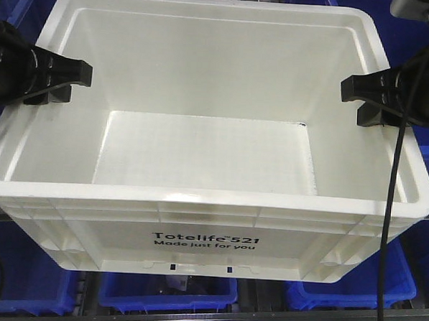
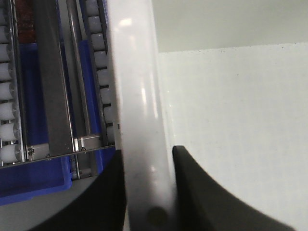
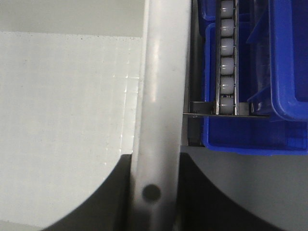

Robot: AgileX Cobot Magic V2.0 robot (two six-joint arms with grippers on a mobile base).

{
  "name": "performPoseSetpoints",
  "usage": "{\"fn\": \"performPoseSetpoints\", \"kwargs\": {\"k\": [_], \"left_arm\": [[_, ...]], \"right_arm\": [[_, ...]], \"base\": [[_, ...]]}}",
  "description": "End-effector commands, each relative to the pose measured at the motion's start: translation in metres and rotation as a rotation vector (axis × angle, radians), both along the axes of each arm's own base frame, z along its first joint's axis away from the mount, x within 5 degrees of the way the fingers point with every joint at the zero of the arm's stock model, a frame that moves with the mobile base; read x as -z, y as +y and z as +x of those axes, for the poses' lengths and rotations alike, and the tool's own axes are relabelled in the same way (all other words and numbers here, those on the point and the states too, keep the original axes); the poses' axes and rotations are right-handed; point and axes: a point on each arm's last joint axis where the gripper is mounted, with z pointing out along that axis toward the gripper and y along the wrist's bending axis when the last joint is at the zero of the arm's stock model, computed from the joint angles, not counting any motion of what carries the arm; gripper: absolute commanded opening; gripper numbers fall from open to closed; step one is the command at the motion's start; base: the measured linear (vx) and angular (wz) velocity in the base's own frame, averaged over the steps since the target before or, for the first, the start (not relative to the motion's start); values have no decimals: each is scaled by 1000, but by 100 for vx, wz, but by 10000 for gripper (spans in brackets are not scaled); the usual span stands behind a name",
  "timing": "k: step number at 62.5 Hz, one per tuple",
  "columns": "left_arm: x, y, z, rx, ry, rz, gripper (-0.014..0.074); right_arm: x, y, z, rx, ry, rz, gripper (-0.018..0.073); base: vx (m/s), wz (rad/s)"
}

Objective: Move bin from left to right shelf

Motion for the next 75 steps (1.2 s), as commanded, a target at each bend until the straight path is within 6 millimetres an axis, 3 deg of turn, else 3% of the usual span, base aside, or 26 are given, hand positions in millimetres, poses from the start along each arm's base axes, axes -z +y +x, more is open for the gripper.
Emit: {"fn": "performPoseSetpoints", "kwargs": {"k": [1,75], "left_arm": [[-32,13,-7,11,-196,71,56],[-32,13,-7,11,-196,71,56]], "right_arm": [[-28,-15,-1,31,-195,-91,-8],[-28,-15,-1,31,-195,-91,-8]], "base": [[-7,-2],[-5,-8]]}}
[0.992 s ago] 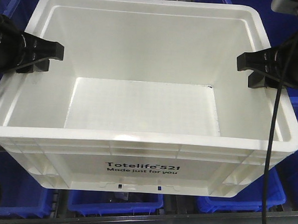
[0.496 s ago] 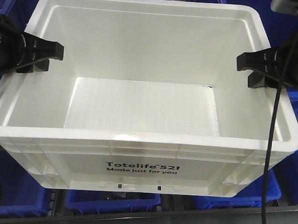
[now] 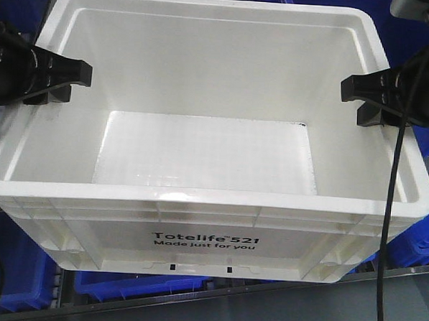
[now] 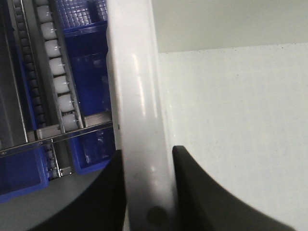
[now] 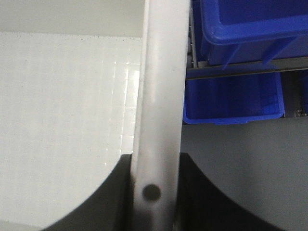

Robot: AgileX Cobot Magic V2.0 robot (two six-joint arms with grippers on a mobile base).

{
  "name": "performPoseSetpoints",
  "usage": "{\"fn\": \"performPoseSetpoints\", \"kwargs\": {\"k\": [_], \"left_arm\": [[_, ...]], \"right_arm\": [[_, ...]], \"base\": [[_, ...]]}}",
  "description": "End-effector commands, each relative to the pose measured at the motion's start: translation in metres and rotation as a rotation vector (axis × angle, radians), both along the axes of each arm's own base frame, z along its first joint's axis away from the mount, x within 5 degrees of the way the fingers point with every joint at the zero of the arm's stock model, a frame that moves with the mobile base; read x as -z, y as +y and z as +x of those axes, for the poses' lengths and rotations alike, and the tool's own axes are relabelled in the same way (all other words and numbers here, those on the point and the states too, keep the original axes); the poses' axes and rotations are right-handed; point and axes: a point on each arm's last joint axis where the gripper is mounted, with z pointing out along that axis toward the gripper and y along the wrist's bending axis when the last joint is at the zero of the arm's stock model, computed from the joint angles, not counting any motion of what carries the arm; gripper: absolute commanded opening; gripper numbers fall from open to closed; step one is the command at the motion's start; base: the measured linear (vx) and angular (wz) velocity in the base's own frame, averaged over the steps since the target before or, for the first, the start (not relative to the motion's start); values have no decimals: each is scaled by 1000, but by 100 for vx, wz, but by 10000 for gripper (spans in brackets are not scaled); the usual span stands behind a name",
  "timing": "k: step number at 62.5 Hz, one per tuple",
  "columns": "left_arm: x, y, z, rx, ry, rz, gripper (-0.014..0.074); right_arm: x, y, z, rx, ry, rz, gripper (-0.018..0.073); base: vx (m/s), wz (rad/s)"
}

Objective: Move bin from left to right shelf

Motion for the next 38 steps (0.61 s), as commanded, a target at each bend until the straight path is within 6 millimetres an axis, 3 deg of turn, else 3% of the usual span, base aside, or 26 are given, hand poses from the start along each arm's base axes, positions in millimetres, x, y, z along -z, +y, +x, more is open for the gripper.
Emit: {"fn": "performPoseSetpoints", "kwargs": {"k": [1,38], "left_arm": [[-32,13,-7,10,-195,71,56],[-32,13,-7,10,-195,71,56]], "right_arm": [[-28,-15,-1,31,-195,-91,-8],[-28,-15,-1,31,-195,-91,-8]], "base": [[-10,-22],[-10,-36]]}}
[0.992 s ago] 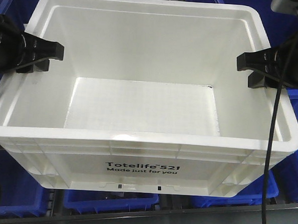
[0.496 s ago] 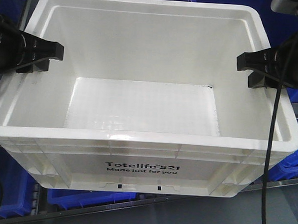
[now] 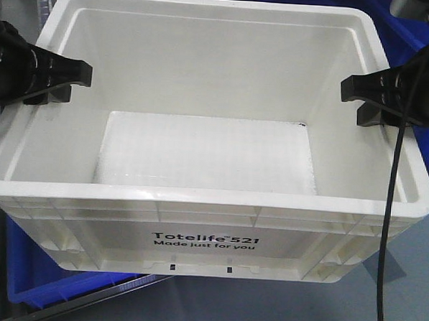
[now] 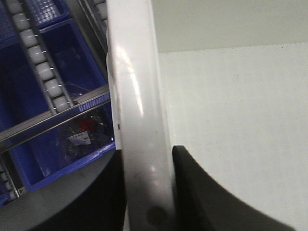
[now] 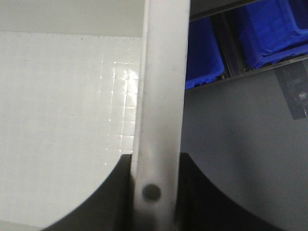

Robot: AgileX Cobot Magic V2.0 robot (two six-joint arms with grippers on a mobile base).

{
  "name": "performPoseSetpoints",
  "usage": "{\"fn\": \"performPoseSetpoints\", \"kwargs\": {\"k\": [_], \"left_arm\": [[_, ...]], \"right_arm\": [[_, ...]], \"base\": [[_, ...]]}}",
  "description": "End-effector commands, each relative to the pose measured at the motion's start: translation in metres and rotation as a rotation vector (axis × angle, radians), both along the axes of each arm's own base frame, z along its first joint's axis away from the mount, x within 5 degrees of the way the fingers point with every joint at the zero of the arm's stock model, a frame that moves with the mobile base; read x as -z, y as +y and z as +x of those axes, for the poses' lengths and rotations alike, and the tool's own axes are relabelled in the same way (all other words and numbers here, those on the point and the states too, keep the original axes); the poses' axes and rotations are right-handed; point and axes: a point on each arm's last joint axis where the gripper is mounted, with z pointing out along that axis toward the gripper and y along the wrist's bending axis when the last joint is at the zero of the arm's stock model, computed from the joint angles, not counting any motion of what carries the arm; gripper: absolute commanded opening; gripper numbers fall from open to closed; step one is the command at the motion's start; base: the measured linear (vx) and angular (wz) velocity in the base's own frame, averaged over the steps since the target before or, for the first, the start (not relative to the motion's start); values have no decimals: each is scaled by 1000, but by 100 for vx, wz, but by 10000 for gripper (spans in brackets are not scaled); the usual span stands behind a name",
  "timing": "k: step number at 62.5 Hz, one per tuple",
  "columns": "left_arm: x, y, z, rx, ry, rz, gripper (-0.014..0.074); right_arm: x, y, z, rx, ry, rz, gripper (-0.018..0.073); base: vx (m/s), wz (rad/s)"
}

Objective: Move bin from left to right shelf

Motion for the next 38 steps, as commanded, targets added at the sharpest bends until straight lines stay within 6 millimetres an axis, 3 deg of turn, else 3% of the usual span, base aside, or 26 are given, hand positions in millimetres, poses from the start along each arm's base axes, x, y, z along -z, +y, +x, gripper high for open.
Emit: {"fn": "performPoseSetpoints", "kwargs": {"k": [1,38], "left_arm": [[-32,13,-7,10,-196,70,56],[-32,13,-7,10,-196,70,56]], "right_arm": [[-28,-15,-1,31,-195,-91,-8],[-28,-15,-1,31,-195,-91,-8]], "base": [[-10,-50],[-9,-51]]}}
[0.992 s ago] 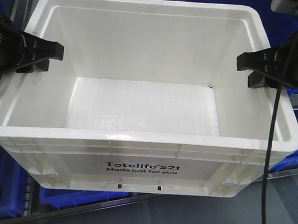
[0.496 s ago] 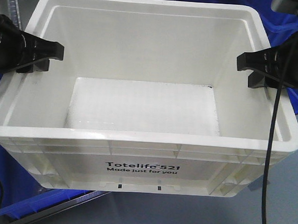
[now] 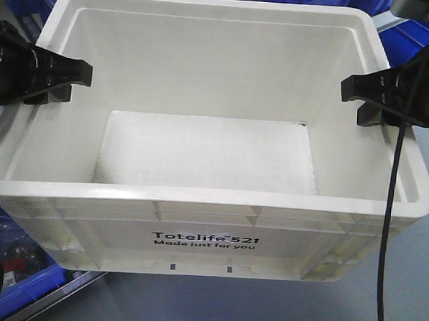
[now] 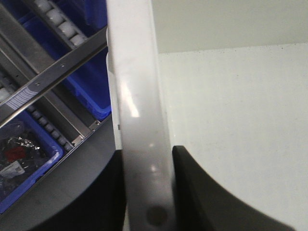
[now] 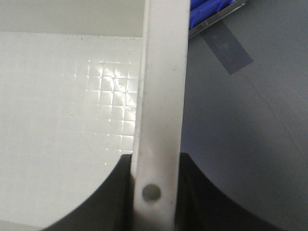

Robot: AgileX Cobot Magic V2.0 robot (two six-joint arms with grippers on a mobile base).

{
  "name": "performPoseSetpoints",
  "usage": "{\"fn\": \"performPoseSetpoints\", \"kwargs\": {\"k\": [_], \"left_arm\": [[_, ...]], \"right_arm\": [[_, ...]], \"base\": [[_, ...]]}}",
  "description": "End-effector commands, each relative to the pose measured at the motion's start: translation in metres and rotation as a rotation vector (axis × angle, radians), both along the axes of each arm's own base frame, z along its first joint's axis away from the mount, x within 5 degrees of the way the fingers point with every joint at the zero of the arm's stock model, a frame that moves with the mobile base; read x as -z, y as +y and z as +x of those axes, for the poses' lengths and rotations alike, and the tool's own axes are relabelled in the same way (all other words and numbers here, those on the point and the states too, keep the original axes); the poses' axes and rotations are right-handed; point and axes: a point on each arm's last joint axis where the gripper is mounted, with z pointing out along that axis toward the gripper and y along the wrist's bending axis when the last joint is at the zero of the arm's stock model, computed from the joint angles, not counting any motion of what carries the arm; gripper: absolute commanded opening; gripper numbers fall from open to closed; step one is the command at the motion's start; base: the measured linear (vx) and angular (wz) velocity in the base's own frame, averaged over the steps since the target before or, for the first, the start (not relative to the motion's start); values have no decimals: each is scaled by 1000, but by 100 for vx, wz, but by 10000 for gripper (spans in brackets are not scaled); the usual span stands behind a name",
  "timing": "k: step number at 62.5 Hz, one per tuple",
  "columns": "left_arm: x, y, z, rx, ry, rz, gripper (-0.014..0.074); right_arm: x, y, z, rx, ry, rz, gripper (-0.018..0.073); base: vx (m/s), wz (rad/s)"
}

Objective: Move bin from left to right shelf

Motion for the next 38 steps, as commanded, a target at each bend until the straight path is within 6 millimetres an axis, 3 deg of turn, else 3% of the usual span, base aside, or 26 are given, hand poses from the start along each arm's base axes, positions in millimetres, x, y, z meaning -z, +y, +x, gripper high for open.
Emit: {"fn": "performPoseSetpoints", "kwargs": {"k": [1,38], "left_arm": [[-32,13,-7,9,-193,70,56],[-32,13,-7,9,-193,70,56]], "right_arm": [[-28,-15,-1,31,-195,-91,-8],[-28,-15,-1,31,-195,-91,-8]], "base": [[-8,-46],[-5,-51]]}}
